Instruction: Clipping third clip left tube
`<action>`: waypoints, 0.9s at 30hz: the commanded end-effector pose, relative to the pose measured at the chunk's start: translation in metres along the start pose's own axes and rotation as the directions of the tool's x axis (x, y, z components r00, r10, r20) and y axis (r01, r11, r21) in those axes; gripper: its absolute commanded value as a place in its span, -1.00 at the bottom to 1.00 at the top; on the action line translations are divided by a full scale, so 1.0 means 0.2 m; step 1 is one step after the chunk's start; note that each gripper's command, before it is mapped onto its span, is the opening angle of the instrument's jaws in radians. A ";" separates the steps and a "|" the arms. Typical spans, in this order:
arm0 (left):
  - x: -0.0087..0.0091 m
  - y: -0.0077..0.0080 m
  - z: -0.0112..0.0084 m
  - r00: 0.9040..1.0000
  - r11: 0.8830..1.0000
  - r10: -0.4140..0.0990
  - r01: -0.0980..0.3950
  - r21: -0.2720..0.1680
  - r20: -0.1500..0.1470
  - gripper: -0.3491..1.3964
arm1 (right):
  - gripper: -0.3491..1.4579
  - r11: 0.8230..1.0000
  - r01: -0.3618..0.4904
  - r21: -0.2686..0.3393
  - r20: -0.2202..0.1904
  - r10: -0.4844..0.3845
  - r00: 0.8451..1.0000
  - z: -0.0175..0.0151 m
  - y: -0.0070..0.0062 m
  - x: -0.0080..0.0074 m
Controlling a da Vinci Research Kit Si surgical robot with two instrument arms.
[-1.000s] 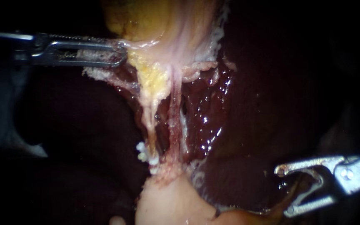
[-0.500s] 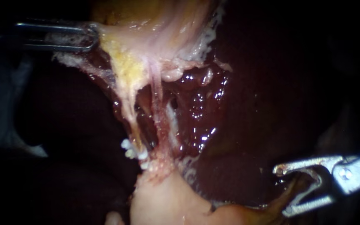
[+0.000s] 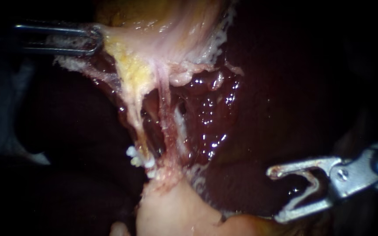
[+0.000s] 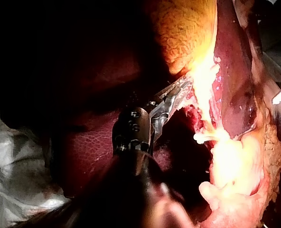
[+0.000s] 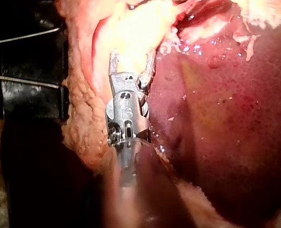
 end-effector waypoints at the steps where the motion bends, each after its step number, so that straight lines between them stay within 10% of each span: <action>1: 0.000 0.000 0.000 1.000 1.000 0.000 0.000 0.001 0.000 -1.00 | -0.06 1.000 -0.019 -0.005 -0.005 0.019 1.000 0.003 0.002 0.002; 27: 0.000 0.001 0.001 1.000 1.000 0.000 0.001 0.003 -0.002 -1.00 | -0.06 0.976 -0.210 -0.049 -0.154 0.201 0.968 0.060 0.052 0.031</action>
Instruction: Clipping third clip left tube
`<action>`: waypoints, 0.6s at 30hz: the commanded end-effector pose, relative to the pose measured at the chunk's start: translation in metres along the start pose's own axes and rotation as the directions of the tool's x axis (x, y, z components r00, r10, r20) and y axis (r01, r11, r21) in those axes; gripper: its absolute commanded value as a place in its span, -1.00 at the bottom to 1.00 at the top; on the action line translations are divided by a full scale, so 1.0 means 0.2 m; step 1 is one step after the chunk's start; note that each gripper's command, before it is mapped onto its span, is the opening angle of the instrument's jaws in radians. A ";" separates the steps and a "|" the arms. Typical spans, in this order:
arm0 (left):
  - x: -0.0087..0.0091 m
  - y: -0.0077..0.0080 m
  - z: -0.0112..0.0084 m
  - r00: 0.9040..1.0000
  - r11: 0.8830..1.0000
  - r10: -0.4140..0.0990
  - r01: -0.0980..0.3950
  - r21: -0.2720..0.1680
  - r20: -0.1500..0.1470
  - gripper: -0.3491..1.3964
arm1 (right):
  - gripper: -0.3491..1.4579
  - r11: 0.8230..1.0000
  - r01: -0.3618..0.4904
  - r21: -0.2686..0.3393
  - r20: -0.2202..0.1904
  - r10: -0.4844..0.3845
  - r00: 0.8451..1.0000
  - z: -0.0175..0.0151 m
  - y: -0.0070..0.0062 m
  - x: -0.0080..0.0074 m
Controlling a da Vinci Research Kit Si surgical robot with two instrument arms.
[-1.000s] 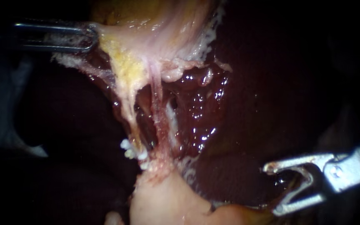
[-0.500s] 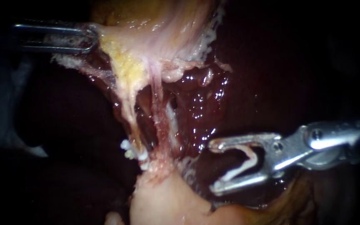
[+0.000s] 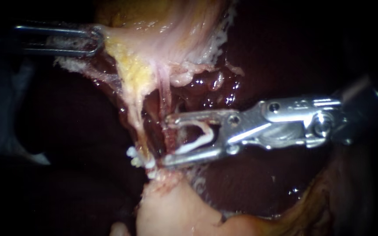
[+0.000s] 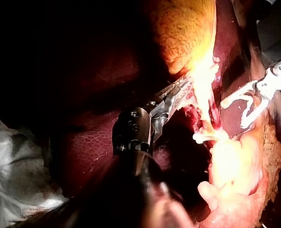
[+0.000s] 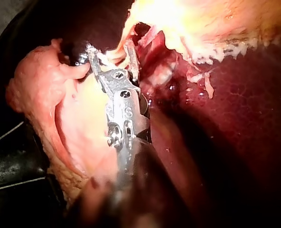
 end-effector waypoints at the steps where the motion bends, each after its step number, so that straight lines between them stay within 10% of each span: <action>1: 0.000 0.000 0.000 1.000 1.000 0.000 0.000 0.000 0.000 -1.00 | -0.06 1.000 -0.004 -0.001 -0.005 0.004 1.000 0.001 0.001 0.000; 18: 0.000 0.000 0.001 1.000 1.000 0.000 0.000 0.003 -0.002 -1.00 | -0.07 1.000 0.006 -0.015 -0.005 -0.006 1.000 0.007 0.018 -0.012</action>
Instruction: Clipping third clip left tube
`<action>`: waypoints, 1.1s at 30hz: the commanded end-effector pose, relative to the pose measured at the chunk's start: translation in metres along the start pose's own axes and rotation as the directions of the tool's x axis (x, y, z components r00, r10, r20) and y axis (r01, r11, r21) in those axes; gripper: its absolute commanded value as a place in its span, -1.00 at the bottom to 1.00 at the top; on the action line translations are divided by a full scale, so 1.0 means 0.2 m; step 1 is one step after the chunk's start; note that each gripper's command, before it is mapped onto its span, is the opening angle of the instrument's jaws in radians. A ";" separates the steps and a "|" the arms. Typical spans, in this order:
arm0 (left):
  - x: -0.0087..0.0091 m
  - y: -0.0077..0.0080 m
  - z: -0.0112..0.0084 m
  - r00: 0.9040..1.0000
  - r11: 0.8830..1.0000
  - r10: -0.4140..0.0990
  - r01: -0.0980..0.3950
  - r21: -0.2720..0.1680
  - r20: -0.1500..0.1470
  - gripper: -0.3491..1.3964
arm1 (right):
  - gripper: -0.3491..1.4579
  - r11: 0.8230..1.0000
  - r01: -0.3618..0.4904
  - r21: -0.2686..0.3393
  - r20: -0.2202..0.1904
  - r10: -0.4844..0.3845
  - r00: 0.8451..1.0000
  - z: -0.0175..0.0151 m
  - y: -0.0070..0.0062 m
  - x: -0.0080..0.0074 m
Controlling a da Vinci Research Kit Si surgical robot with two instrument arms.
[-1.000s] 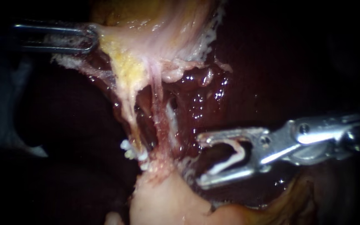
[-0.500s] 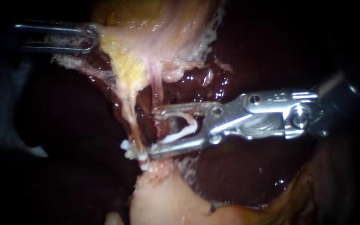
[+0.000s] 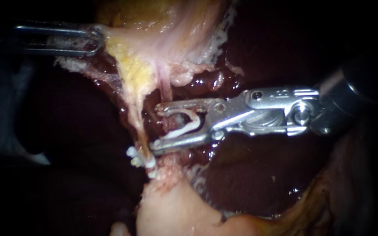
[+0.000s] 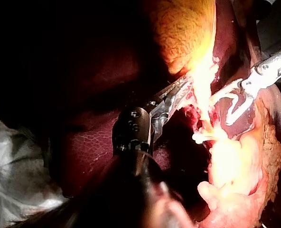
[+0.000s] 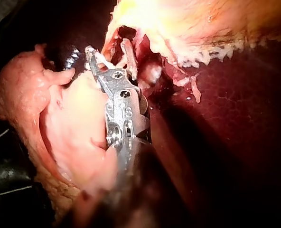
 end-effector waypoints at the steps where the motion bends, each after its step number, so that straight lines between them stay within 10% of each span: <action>1: 0.000 0.000 0.000 1.000 1.000 0.000 0.000 0.001 0.000 -1.00 | -0.07 1.000 -0.004 -0.002 0.000 0.004 1.000 0.001 0.001 -0.001; 13: 0.000 0.000 0.001 1.000 1.000 0.000 0.000 0.002 -0.001 -1.00 | -0.06 1.000 0.010 0.024 -0.031 -0.009 0.999 0.011 0.008 -0.009; 33: 0.000 0.000 0.001 1.000 1.000 0.000 0.000 0.002 -0.001 -1.00 | -0.07 0.988 -0.005 0.151 -0.142 0.027 0.990 0.041 0.003 0.005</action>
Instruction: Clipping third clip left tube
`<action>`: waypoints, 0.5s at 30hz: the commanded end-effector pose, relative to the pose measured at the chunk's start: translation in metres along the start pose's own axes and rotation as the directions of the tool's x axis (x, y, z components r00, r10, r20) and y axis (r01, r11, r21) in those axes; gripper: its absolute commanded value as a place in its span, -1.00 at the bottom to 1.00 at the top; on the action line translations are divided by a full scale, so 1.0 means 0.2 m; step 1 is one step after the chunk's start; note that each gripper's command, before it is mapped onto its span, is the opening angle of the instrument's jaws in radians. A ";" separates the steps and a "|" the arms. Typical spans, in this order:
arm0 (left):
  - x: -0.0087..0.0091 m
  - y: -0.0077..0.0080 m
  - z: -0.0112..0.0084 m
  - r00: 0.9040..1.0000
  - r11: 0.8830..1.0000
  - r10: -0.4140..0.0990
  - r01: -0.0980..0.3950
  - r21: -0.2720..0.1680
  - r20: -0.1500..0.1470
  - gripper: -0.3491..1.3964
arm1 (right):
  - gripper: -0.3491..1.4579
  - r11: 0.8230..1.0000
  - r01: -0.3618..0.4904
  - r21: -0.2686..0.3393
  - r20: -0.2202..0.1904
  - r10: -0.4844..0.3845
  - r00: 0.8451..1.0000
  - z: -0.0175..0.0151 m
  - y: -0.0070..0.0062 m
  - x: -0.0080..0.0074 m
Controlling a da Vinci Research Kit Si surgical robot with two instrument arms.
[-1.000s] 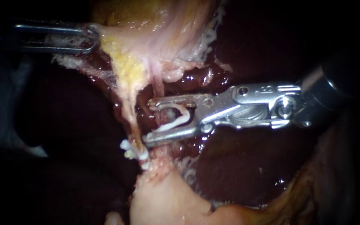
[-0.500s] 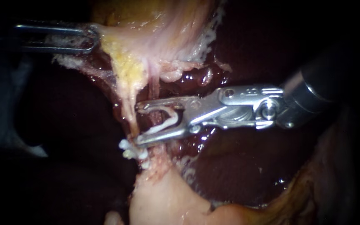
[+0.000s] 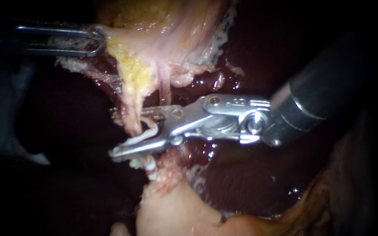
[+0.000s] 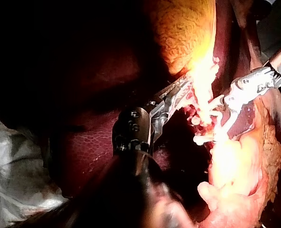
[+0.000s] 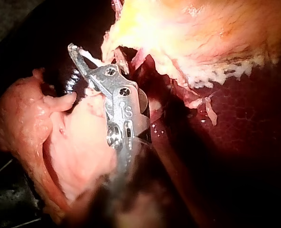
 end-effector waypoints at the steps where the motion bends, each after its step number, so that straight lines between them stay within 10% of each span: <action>1: 0.000 0.000 0.000 1.000 1.000 0.000 0.000 0.000 0.000 -1.00 | -0.07 1.000 -0.006 -0.003 0.001 0.006 1.000 0.001 0.000 0.000; 8: 0.000 0.000 0.000 1.000 1.000 0.000 0.000 -0.001 0.000 -1.00 | -0.07 1.000 -0.010 -0.002 -0.033 0.010 0.999 0.004 -0.003 0.008; 15: 0.000 0.000 0.000 1.000 1.000 0.000 0.000 -0.001 0.000 -1.00 | -0.07 0.999 -0.030 0.011 -0.081 0.031 0.996 0.001 -0.012 0.030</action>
